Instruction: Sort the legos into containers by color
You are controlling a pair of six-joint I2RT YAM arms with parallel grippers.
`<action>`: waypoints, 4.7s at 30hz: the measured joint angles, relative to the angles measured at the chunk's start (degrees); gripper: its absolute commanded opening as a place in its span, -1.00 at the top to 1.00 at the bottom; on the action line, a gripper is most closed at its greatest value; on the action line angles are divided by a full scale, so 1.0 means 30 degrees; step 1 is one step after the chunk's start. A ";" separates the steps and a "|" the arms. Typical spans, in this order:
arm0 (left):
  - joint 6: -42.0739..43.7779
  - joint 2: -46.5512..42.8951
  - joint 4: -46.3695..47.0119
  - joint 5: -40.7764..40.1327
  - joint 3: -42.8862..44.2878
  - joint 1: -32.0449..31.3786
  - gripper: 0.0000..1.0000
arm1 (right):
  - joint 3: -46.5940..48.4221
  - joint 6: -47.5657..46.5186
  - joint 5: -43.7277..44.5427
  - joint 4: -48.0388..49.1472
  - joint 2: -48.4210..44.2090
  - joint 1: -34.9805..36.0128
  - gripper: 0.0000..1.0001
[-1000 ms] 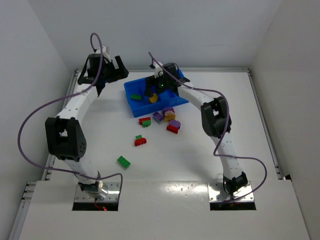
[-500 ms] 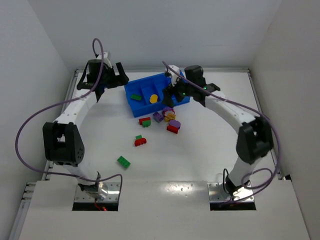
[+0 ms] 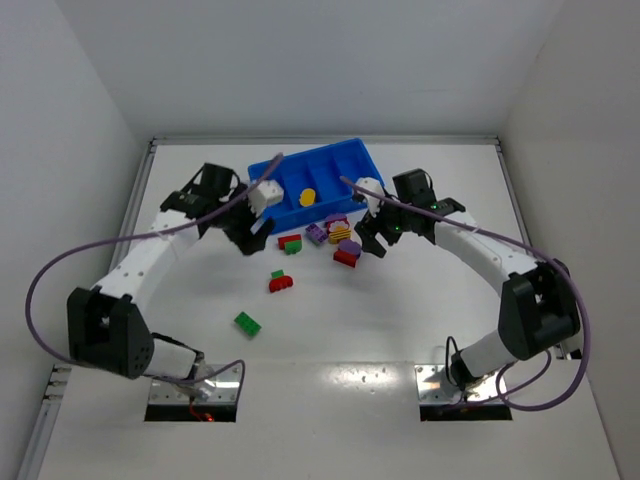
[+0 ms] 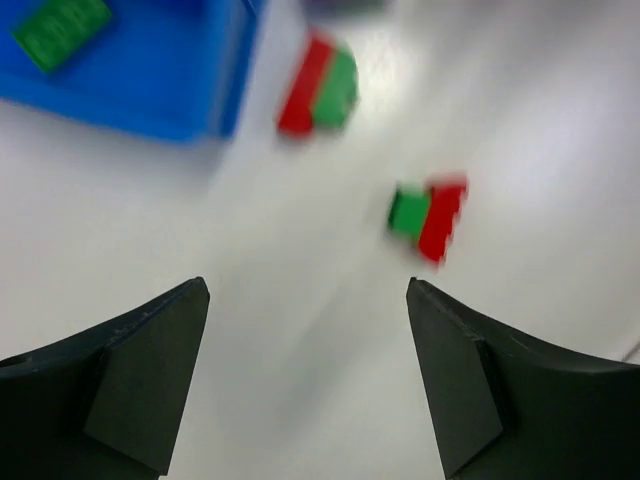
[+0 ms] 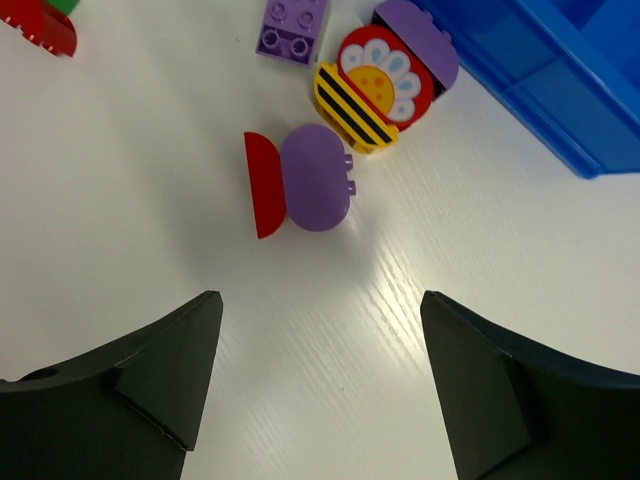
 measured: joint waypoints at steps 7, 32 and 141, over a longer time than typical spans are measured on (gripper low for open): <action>1.1336 -0.5005 -0.4881 0.0525 -0.5654 0.0852 -0.87 | -0.0415 -0.0087 0.0546 0.0036 -0.0532 -0.0517 -0.62; 2.6607 -0.4954 -0.8167 0.4743 -1.0324 0.0517 -0.69 | -0.0590 -0.0146 0.1654 0.0233 -0.0525 -0.2776 -0.62; -3.0833 0.7468 3.1627 1.5453 -0.1821 0.1800 0.68 | 0.4568 2.5747 -1.4600 1.9183 0.6258 -0.1931 -0.60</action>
